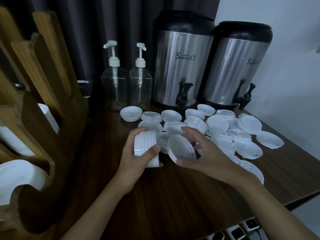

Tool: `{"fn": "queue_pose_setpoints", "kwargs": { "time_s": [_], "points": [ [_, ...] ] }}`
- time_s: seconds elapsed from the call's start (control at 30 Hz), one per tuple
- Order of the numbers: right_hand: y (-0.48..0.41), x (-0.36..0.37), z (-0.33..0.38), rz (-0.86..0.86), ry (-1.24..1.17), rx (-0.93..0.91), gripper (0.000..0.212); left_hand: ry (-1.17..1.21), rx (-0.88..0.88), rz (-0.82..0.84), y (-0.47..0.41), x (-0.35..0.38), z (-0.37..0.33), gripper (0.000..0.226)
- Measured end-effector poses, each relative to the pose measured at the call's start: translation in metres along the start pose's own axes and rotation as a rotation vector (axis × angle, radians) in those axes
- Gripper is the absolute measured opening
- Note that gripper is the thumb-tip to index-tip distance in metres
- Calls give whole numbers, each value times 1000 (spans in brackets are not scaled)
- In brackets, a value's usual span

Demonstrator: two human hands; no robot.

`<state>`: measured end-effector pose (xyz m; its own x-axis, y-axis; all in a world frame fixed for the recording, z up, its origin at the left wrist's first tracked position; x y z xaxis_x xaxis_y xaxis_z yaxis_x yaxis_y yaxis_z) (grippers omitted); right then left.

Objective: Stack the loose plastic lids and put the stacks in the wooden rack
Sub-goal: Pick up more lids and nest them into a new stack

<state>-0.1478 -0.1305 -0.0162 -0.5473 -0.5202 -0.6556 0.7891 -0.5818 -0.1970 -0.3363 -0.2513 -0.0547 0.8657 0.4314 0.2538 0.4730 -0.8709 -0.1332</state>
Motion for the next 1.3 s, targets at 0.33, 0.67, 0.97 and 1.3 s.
{"fn": "queue_pose_setpoints", "kwargs": {
  "time_s": [0.33, 0.67, 0.97, 1.3],
  "points": [
    [-12, 31, 24, -38, -317, -90, 80, 41, 8, 13, 3, 1, -4, 62],
    [-19, 42, 27, 17, -307, -110, 83, 11, 48, 32, 5, 2, -5, 57],
    [-25, 42, 33, 81, -111, -200, 100, -37, 79, 40, 5, 0, -7, 61],
    [-24, 49, 5, -72, 112, -52, 66, -179, 153, -123, -4, -12, -8, 56]
  ]
}}
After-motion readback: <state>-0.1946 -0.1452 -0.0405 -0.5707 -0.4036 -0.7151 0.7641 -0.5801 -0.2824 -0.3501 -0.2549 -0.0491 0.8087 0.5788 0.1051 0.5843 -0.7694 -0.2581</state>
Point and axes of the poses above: each hand's wrist, its own y-axis away from the middle knuckle, its own x-axis out of the palm, z = x × y, the point moved 2 cm from there along -y, towards the middle knuckle, and after that the axes turned 3 degrees about -x, right-handed, at the moved point
